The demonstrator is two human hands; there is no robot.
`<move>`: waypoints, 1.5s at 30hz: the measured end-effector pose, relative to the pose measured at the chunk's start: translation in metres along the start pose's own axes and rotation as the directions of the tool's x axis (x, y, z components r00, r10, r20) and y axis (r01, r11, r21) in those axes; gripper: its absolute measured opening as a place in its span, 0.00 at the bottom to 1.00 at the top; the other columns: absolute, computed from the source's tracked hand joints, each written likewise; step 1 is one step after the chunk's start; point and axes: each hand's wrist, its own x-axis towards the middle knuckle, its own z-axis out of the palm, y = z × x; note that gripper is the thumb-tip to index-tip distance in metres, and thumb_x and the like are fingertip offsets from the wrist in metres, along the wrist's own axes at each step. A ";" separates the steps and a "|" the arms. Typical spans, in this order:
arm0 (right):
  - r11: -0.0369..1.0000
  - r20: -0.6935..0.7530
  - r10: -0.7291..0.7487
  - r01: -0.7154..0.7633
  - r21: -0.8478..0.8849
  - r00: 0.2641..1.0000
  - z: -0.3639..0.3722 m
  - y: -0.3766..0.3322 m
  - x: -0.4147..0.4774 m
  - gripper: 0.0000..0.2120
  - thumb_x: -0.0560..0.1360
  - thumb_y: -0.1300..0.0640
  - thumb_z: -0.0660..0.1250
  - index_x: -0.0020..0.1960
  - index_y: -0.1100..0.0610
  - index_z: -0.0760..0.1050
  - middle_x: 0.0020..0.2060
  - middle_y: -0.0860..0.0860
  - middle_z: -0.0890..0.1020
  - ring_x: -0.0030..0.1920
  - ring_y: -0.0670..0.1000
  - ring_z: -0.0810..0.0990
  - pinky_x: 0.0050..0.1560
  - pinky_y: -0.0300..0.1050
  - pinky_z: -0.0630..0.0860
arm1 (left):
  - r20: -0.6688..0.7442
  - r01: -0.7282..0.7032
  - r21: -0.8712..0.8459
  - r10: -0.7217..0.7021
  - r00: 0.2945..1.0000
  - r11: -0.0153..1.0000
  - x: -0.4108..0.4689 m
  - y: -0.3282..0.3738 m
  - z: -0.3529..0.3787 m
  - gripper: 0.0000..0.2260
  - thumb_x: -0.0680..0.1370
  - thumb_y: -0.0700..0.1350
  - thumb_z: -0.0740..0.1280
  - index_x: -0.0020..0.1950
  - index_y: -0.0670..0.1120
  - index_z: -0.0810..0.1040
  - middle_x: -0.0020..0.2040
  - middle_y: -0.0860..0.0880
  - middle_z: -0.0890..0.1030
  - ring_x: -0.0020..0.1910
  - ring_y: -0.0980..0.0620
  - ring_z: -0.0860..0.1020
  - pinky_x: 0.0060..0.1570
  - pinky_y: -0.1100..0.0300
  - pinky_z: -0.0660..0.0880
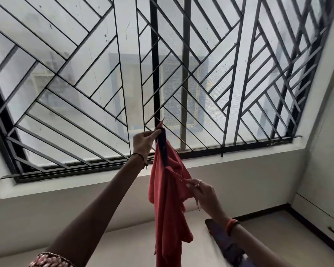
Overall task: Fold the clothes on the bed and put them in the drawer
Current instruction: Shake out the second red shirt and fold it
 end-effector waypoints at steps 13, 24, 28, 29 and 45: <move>0.887 0.273 0.216 -0.305 0.347 0.938 -0.050 -0.028 0.033 0.12 0.67 0.56 0.75 0.47 0.61 0.82 0.35 0.54 0.82 0.32 0.49 0.77 0.28 0.38 0.73 | -0.031 0.091 -0.004 -0.091 0.995 0.996 -0.007 -0.010 -0.005 0.15 0.73 0.41 0.72 0.54 0.34 0.80 0.22 0.60 0.76 0.21 0.68 0.71 0.28 0.74 0.65; 0.949 0.292 0.199 -0.259 0.183 0.936 -0.079 -0.038 0.043 0.08 0.75 0.68 0.65 0.45 0.59 0.81 0.35 0.57 0.80 0.31 0.51 0.75 0.31 0.42 0.71 | -0.006 0.147 0.033 -0.147 0.989 0.989 -0.023 -0.018 -0.024 0.12 0.73 0.42 0.72 0.51 0.35 0.80 0.18 0.55 0.73 0.19 0.63 0.65 0.26 0.73 0.68; 0.963 0.138 -0.117 0.146 -0.228 0.983 -0.071 -0.052 0.049 0.08 0.67 0.60 0.65 0.40 0.49 0.81 0.37 0.53 0.83 0.38 0.45 0.78 0.43 0.41 0.74 | 0.083 0.150 0.101 -0.159 0.984 0.983 -0.032 -0.023 -0.018 0.05 0.72 0.42 0.72 0.42 0.40 0.80 0.16 0.59 0.67 0.16 0.62 0.64 0.26 0.70 0.60; 0.923 0.146 -0.243 0.275 -0.269 0.959 -0.069 -0.054 0.052 0.08 0.68 0.61 0.66 0.42 0.54 0.82 0.39 0.53 0.84 0.40 0.41 0.79 0.46 0.33 0.74 | 0.109 0.154 0.121 -0.167 0.980 0.981 -0.033 -0.025 -0.016 0.06 0.72 0.42 0.73 0.43 0.40 0.81 0.16 0.59 0.66 0.16 0.61 0.63 0.24 0.69 0.58; 0.627 0.272 -0.598 0.651 -0.428 0.754 -0.049 -0.118 0.073 0.06 0.78 0.63 0.61 0.53 0.62 0.74 0.45 0.54 0.76 0.47 0.47 0.73 0.54 0.28 0.65 | 0.272 0.149 0.084 -0.166 0.948 0.985 -0.050 -0.023 0.008 0.09 0.73 0.46 0.71 0.50 0.42 0.82 0.40 0.47 0.78 0.32 0.58 0.70 0.29 0.67 0.62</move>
